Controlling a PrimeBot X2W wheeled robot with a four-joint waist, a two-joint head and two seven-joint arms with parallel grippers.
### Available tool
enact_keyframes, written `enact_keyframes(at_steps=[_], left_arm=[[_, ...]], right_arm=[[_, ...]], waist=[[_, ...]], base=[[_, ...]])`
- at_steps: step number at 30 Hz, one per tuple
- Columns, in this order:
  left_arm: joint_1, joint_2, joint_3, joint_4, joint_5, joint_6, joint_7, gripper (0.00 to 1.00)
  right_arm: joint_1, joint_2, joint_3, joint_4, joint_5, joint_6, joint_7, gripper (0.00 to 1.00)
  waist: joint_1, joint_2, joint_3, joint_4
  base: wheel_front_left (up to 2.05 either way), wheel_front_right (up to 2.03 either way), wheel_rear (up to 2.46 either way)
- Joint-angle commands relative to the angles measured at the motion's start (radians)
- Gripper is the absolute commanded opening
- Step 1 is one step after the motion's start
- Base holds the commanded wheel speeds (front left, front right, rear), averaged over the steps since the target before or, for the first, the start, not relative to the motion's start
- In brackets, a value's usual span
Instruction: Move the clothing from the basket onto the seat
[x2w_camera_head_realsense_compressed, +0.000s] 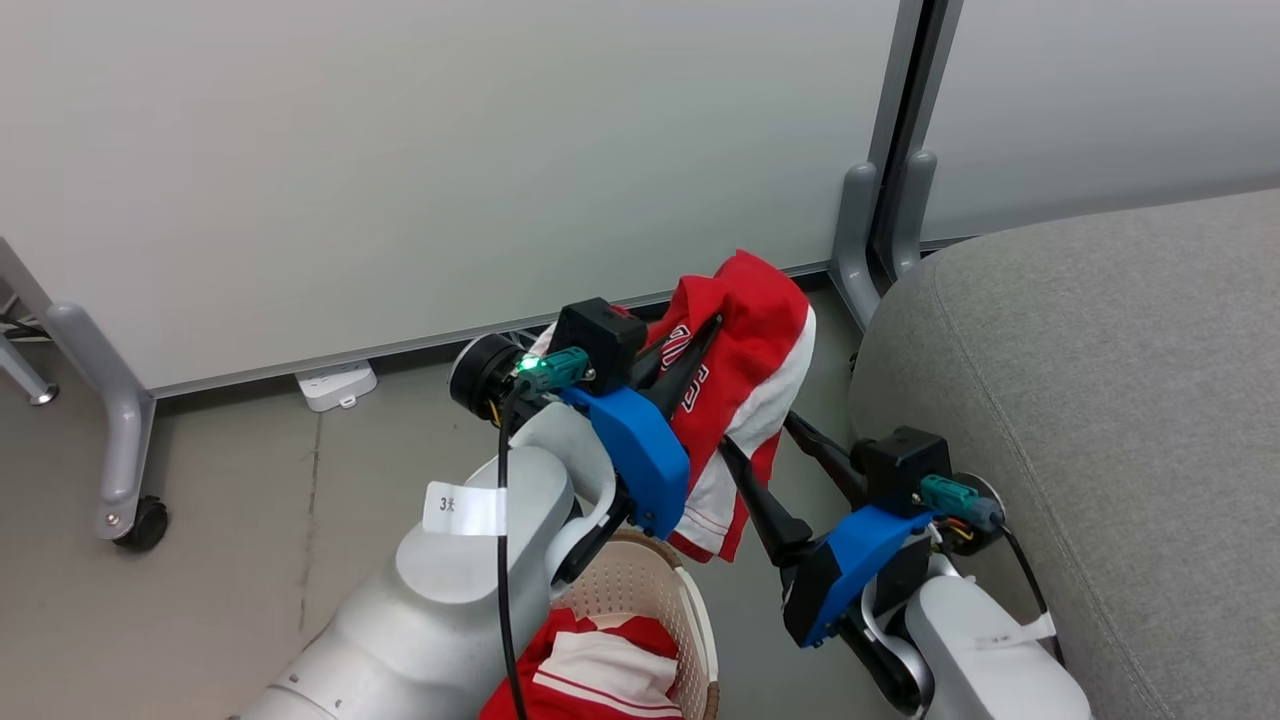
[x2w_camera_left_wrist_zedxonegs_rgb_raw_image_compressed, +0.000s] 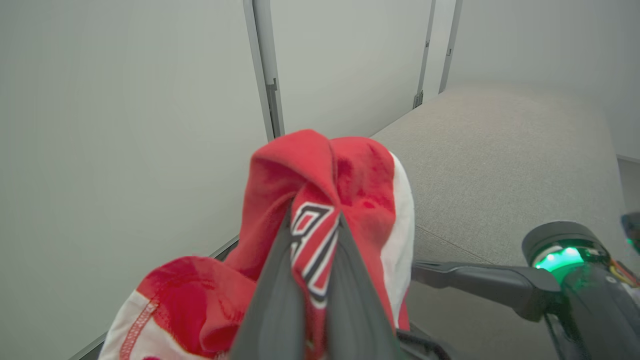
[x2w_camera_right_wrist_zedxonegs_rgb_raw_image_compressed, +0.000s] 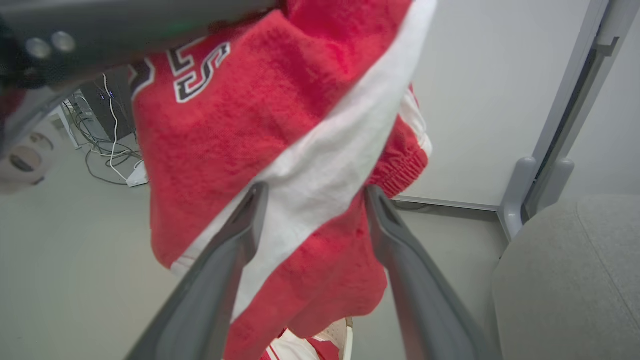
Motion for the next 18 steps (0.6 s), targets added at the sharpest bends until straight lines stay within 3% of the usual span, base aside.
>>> enact_keyframes(at_steps=[1, 17, 18], left_arm=[[-0.019, -0.001, -0.008, -0.006, 0.001, -0.001, -0.001, 0.0], [-0.022, 0.009, -0.059, -0.021, -0.025, -0.001, 0.009, 0.0], [-0.023, 0.009, -0.061, -0.021, -0.027, -0.001, 0.008, 0.0]], right_arm=[[-0.028, -0.004, 0.018, 0.024, 0.039, 0.0, -0.013, 1.0], [-0.17, -0.048, 0.234, 0.109, 0.21, 0.0, -0.065, 1.0], [-0.176, -0.048, 0.248, 0.113, 0.219, 0.0, -0.066, 0.78]], waist=[[-0.0001, -0.0001, 0.0, 0.003], [-0.0001, -0.0001, -0.002, -0.004], [-0.0001, -0.0001, -0.002, -0.005]], base=[[0.0, 0.0, 0.0], [0.0, 0.0, 0.0], [0.0, 0.0, 0.0]])
